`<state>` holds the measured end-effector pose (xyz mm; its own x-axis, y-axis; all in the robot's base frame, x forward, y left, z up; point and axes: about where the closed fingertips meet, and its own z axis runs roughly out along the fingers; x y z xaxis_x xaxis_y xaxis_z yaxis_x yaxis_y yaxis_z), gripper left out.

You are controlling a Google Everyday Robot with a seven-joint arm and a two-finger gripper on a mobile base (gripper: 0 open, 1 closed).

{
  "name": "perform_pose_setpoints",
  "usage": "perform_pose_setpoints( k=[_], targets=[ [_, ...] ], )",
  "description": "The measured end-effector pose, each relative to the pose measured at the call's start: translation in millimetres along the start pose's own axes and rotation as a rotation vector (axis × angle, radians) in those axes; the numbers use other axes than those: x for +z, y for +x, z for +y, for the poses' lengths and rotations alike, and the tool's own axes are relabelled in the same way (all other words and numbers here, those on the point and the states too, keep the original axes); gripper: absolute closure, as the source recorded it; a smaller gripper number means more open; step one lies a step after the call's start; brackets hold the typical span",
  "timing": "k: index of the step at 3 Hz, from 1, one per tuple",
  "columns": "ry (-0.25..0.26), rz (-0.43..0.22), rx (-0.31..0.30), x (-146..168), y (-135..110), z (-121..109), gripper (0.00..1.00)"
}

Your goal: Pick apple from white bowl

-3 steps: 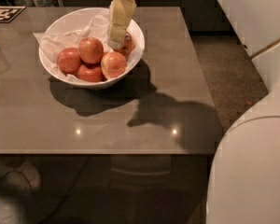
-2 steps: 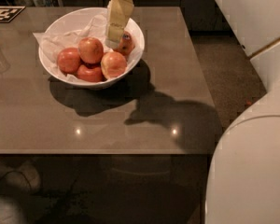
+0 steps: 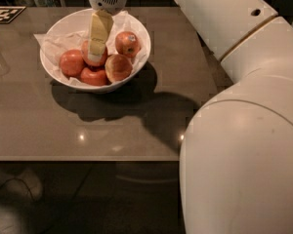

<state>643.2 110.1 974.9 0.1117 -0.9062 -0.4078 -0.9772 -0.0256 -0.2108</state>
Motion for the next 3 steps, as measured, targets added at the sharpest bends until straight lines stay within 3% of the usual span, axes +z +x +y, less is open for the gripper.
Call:
perform_pose_setpoints(
  k=[3],
  targets=[
    [-0.066, -0.042, 0.081, 48, 16, -14, 0.0]
  ],
)
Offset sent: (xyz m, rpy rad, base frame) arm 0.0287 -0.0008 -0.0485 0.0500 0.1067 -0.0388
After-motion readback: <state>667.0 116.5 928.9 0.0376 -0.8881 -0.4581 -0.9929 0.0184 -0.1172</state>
